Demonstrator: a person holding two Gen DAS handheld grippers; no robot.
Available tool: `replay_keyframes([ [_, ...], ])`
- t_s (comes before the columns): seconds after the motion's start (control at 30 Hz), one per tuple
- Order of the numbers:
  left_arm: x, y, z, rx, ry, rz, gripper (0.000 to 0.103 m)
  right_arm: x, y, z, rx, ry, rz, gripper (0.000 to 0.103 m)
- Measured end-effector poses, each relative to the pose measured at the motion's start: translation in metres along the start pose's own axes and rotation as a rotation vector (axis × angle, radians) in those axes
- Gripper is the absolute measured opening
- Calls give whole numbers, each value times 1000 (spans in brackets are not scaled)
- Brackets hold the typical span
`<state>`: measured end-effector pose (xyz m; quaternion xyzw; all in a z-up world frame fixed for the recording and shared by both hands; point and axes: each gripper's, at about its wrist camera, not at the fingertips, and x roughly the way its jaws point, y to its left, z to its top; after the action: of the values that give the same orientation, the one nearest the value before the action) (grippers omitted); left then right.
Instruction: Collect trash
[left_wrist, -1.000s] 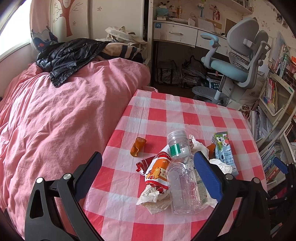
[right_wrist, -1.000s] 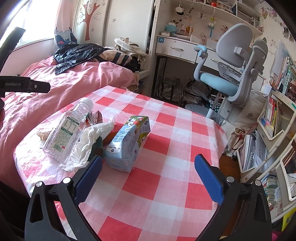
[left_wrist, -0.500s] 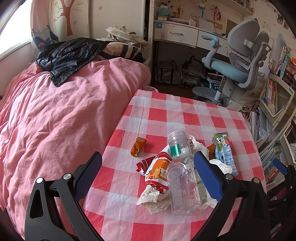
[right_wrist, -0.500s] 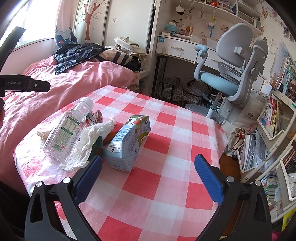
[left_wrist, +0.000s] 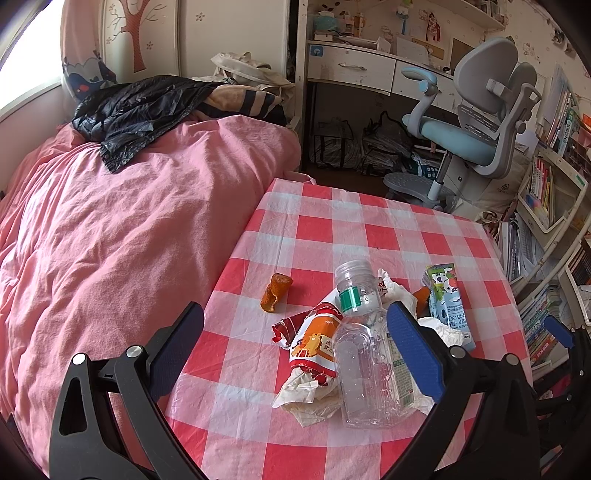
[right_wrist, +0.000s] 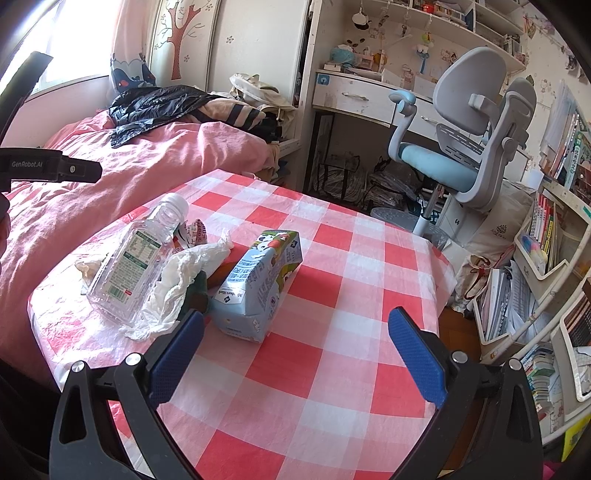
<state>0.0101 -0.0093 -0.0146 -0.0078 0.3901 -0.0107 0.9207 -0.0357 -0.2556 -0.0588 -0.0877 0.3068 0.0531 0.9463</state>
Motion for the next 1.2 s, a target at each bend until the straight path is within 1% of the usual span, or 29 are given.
replay_keyframes([
  [0.6,1,-1,-2,0,-4,1,96,-4,8,-5,-10,-8,-2,96],
  [1.03,2,-1,-3,-4,-3,-7,96,-2,6,-3,-9,2,0,96],
  [1.13,5,5,-4,-20,1,1,96,-1,5,-3,-9,3,-3,96],
  [1.2,11,16,-5,-55,20,16,96,0,4,-5,-8,11,-9,96],
])
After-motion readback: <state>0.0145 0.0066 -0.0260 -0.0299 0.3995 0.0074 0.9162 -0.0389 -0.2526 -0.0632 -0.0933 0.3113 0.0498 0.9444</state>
